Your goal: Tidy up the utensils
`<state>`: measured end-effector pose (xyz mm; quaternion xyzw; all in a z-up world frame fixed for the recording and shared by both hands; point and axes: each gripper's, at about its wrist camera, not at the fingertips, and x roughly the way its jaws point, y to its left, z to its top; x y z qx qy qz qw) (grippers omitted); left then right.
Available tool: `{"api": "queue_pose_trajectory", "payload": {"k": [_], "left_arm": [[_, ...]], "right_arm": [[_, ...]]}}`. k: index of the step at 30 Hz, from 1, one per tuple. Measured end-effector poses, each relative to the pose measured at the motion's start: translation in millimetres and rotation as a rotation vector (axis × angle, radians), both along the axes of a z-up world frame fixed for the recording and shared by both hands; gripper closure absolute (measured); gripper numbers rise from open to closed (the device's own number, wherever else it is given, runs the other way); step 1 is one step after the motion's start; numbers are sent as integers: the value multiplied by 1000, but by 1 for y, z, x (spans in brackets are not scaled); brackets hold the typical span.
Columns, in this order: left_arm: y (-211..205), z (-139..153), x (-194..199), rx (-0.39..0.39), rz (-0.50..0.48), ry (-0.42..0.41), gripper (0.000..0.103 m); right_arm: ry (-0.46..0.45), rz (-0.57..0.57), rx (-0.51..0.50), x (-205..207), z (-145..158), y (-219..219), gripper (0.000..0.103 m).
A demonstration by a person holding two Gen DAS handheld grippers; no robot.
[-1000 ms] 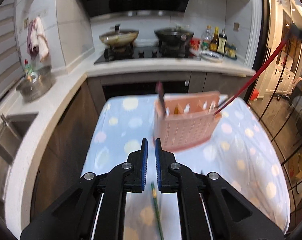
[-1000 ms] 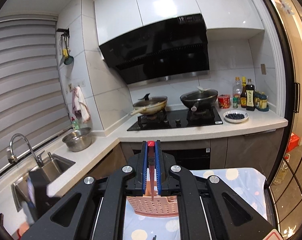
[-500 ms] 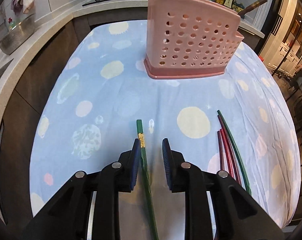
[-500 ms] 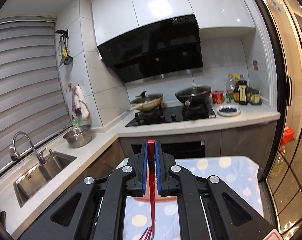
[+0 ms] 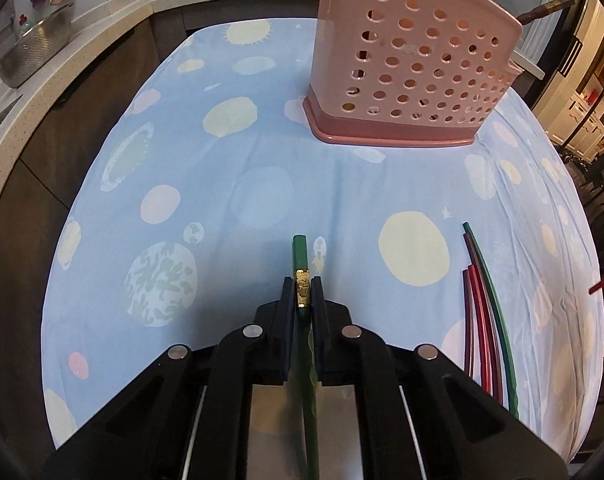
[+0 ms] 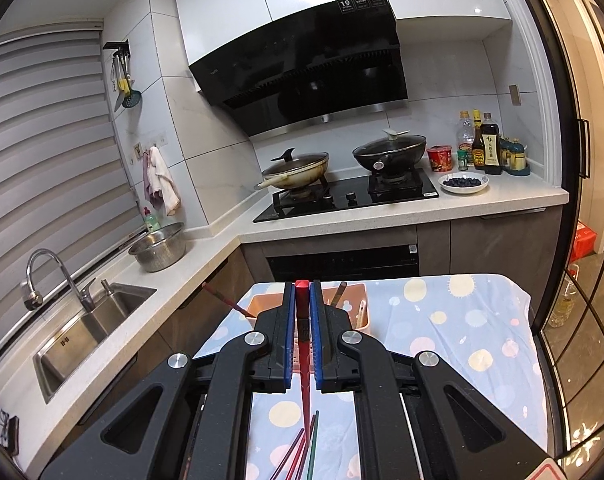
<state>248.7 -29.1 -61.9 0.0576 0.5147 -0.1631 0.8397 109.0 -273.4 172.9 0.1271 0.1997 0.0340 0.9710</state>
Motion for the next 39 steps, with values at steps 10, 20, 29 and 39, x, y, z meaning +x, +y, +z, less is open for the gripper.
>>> {"api": "queue_pose_trajectory", "payload": {"k": [10, 20, 29, 39], "left_arm": [[13, 79, -34, -107, -16, -119, 96], [4, 182, -56, -214, -73, -333, 96], [-26, 283, -35, -251, -108, -552, 96], [-52, 337, 17, -261, -75, -644, 96]], "right_arm": [[17, 26, -7, 7, -3, 8, 96], [30, 55, -22, 21, -3, 21, 96], [-1, 56, -37, 68, 35, 22, 96], [-30, 10, -19, 136, 71, 13, 96]]}}
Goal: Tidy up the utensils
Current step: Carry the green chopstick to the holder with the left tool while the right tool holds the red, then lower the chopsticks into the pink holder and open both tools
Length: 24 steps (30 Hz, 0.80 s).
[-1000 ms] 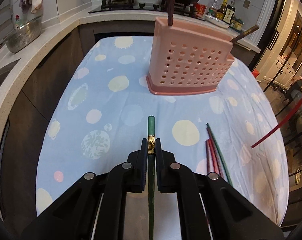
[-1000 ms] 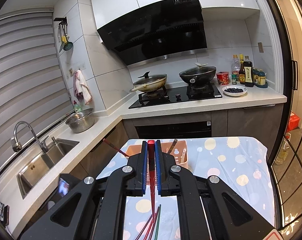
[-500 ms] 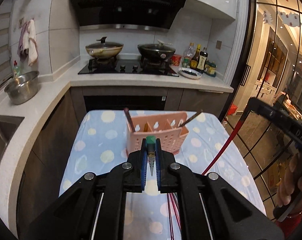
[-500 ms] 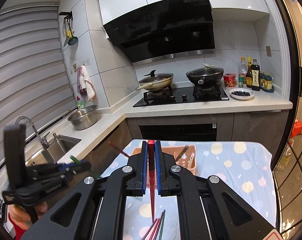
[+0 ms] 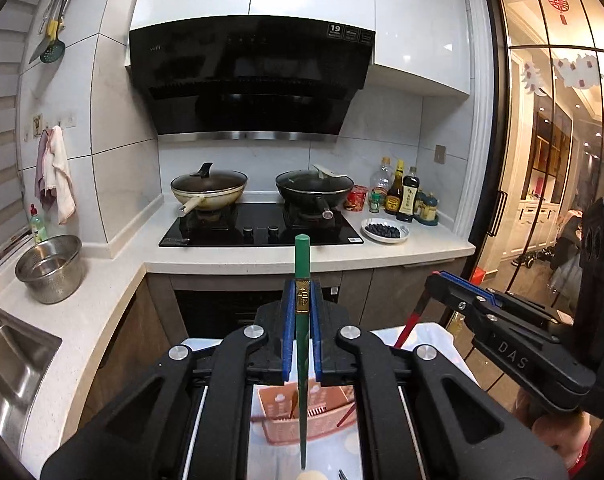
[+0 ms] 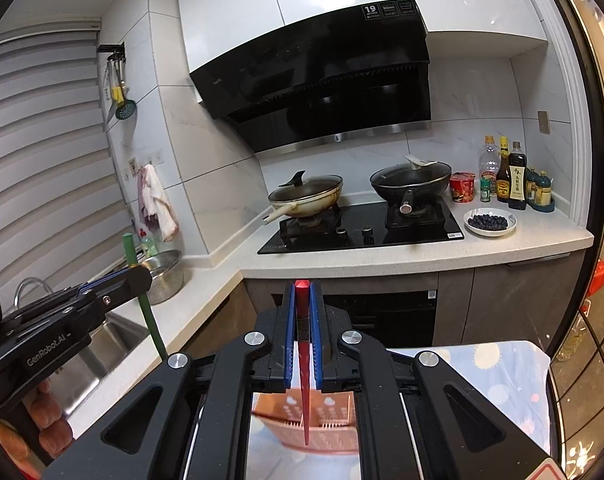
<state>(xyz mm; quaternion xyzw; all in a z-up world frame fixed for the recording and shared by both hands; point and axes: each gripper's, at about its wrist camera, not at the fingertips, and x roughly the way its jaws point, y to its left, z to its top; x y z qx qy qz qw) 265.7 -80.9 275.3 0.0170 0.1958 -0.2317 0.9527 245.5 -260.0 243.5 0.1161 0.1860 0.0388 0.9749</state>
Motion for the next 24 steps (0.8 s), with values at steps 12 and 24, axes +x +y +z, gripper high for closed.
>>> {"api": "queue_pose_trajectory", "payload": {"k": [12, 24], "left_arm": [[-15, -32, 45, 28, 17, 82, 96], [-25, -63, 60, 81, 43, 123, 95]], "right_arm": [[79, -20, -20, 55, -31, -1, 96], [119, -24, -42, 66, -55, -1, 93]]}}
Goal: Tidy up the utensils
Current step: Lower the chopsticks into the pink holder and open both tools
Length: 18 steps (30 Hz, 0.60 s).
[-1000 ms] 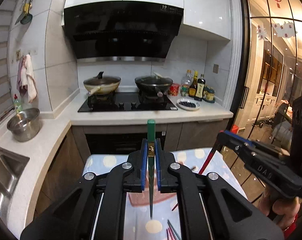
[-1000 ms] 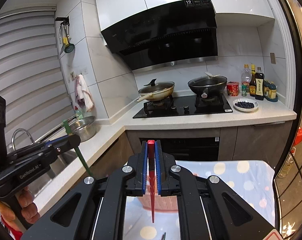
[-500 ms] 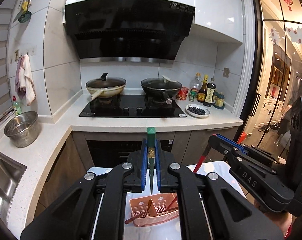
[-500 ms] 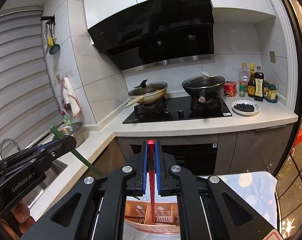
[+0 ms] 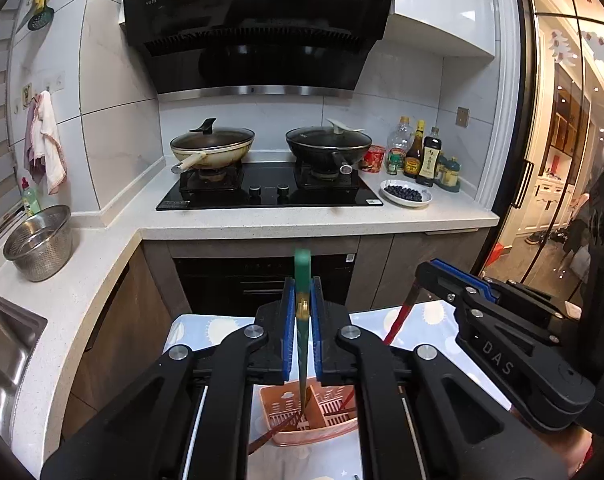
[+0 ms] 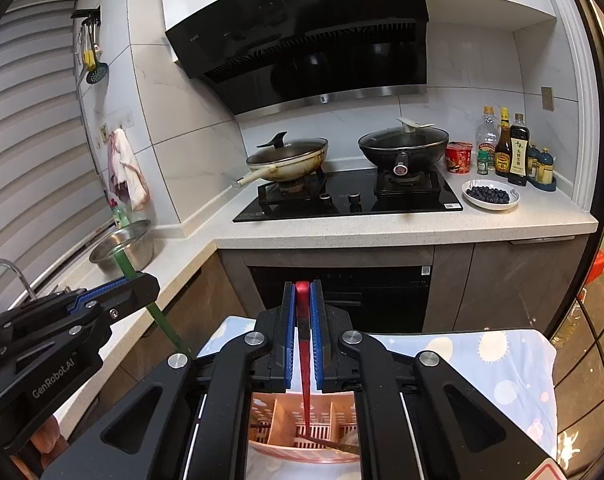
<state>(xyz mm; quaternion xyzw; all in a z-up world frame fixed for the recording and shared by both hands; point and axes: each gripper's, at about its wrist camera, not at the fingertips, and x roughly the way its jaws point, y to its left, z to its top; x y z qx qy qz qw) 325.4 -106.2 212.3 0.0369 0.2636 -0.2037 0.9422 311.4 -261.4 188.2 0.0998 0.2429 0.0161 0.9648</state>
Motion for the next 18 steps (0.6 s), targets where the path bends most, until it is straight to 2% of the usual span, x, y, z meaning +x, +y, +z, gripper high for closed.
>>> {"api": "queue_pose_trajectory", "payload": {"k": [2, 3, 4, 18], "left_arm": [[-1, -2, 1, 2, 20, 8, 74], [0, -3, 0, 2, 33, 1, 55], [0, -5, -1, 7, 46, -10, 51], [9, -25, -23, 44, 56, 18, 51]], "right_arm": [[5, -6, -2, -1, -4, -1, 76], [6, -6, 4, -2, -5, -3, 73], [7, -7, 7, -4, -6, -4, 71], [14, -9, -4, -50, -18, -12, 69]]}}
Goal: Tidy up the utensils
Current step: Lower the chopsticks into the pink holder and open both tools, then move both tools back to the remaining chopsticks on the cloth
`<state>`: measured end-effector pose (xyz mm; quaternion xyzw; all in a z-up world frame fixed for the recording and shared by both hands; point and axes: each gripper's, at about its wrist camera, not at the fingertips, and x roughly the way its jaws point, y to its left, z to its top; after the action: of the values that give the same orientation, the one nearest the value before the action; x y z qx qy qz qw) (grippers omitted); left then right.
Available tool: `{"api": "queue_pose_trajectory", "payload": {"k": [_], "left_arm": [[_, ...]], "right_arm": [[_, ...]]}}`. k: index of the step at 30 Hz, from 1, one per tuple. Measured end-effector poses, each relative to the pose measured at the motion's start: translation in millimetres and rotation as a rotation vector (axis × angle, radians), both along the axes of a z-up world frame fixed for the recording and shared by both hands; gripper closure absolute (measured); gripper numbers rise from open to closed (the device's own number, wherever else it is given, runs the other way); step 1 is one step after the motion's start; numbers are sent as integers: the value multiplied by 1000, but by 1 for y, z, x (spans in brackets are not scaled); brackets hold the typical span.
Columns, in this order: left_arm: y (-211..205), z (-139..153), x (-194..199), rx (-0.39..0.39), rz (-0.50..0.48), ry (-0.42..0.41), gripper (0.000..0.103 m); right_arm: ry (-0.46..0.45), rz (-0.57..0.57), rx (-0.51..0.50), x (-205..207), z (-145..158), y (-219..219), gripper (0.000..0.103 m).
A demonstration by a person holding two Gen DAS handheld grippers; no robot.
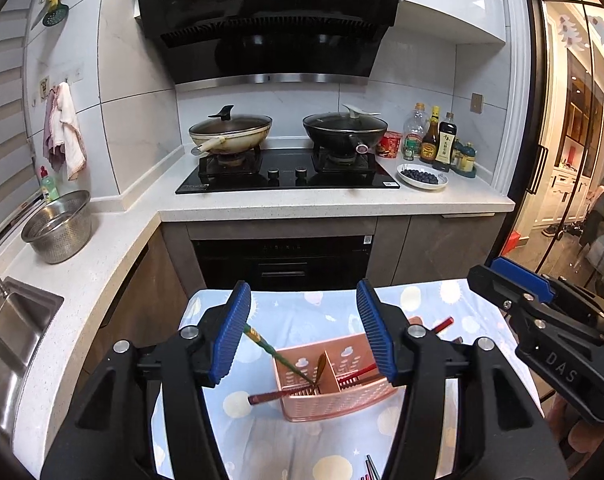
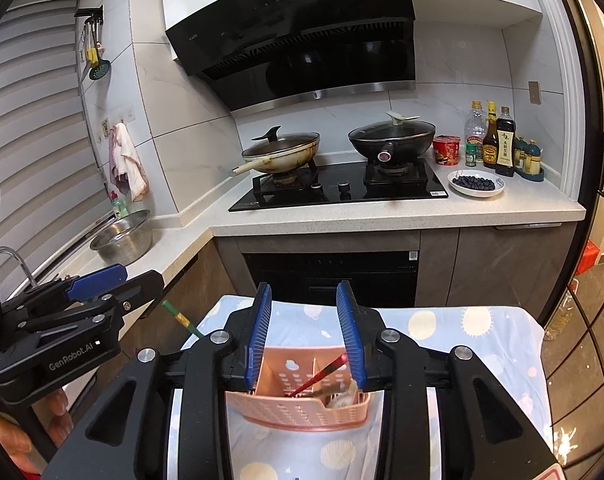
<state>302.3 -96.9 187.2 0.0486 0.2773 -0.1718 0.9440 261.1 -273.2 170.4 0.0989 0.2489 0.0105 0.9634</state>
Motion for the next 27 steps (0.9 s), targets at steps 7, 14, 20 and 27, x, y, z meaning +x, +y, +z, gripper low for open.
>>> {"api": "queue_pose_trajectory", "payload": {"k": [7, 14, 20, 27], "left_arm": [[2, -8, -17, 9, -8, 13, 51], [7, -18, -39, 15, -16, 24, 51], [15, -32, -60, 18, -15, 47, 51], [33, -62, -94, 27, -9, 87, 50]], "right_arm": [[13, -2, 3, -26, -9, -1, 69], [33, 0, 7, -54, -23, 0, 69], [53, 5, -10, -81, -37, 7, 69], [98, 17, -25, -121, -64, 14, 69]]}}
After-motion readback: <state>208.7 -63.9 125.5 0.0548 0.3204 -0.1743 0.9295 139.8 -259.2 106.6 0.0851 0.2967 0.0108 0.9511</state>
